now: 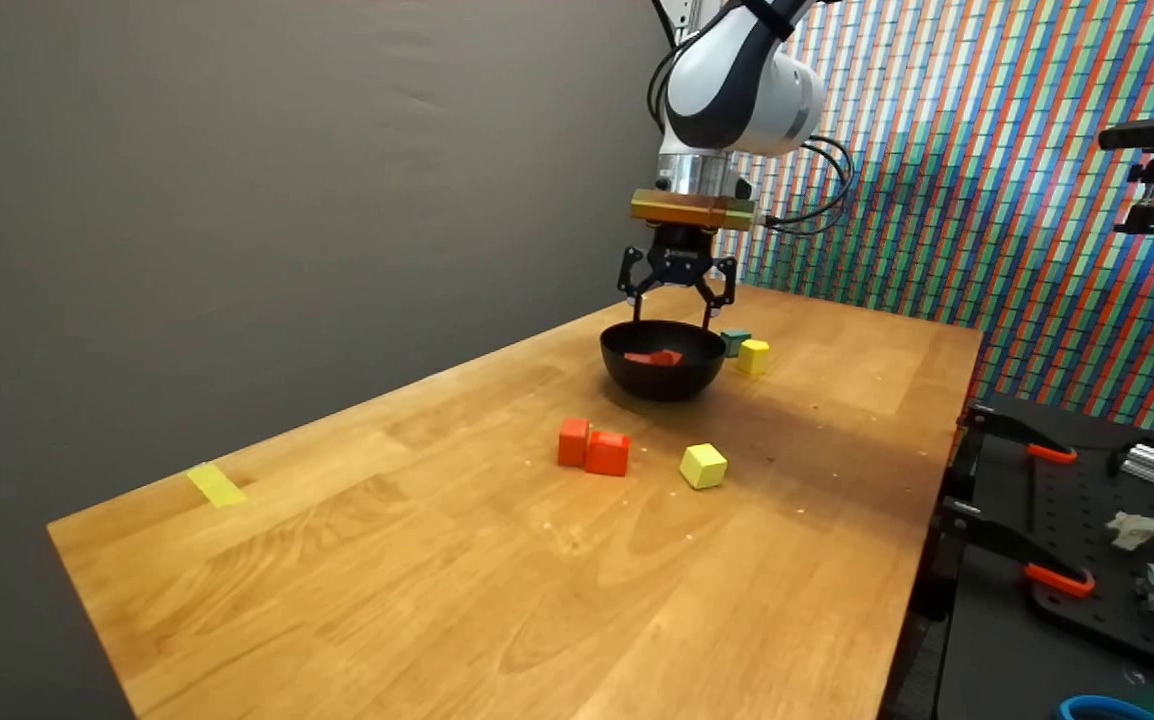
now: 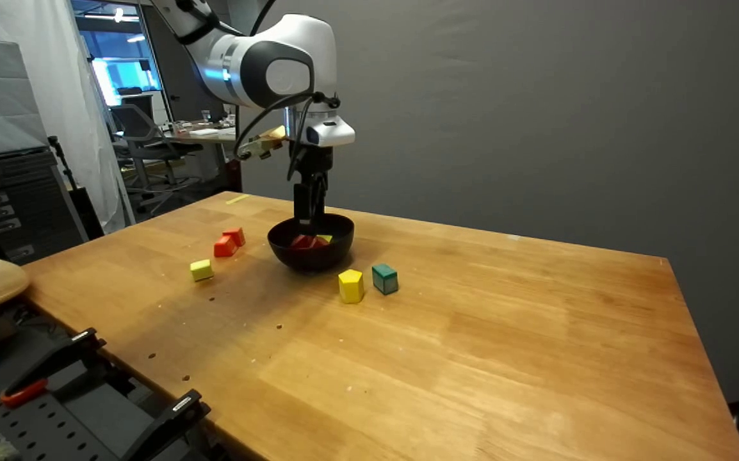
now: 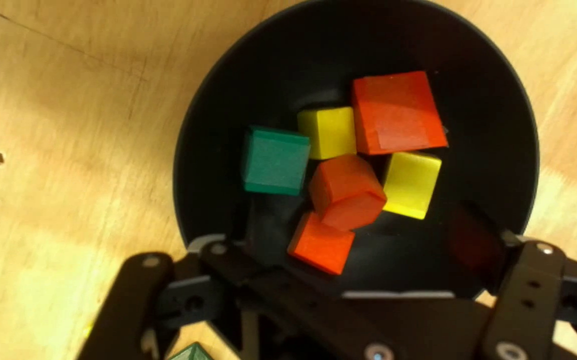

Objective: Remove the cubes from the bowl

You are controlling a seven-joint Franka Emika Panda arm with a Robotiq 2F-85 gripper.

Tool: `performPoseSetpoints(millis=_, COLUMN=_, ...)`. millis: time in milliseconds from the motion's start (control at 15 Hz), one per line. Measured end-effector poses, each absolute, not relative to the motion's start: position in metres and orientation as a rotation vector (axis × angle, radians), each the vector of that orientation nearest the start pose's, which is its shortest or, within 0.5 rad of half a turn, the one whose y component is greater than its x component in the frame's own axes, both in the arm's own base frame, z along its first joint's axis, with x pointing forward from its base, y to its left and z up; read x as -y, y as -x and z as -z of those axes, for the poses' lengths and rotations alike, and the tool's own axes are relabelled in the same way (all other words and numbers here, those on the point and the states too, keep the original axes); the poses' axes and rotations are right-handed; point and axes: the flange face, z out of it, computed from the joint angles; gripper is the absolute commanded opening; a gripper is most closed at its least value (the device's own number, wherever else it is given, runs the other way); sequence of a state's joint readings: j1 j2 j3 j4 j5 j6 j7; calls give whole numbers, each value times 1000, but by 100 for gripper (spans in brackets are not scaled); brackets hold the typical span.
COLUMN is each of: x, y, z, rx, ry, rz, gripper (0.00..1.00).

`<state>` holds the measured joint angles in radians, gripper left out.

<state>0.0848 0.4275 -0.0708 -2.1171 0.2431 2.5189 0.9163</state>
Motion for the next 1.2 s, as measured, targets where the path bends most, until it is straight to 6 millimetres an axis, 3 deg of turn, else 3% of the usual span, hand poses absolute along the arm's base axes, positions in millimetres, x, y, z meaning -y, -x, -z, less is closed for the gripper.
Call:
performPoseSetpoints(millis=200, x=-15, y=-574, z=-204, rx=-1593, ry=2581, rz=-129, gripper=83)
performPoseSetpoints(millis=600, x=-36, y=-573, z=-189, rx=-1574, ry=2570, rz=-178, gripper=79)
performPoseSetpoints(millis=1000, x=-39, y=-584, z=-177, rx=-1569, ry=2570, rz=-163, gripper=79)
performPoseSetpoints(millis=1067, x=-39, y=-586, z=-175, rx=-1569, ry=2570, rz=-162, gripper=54)
performPoseSetpoints(millis=1200, x=-40, y=-590, z=-171, rx=-1568, ry=2571, rz=-162, gripper=50)
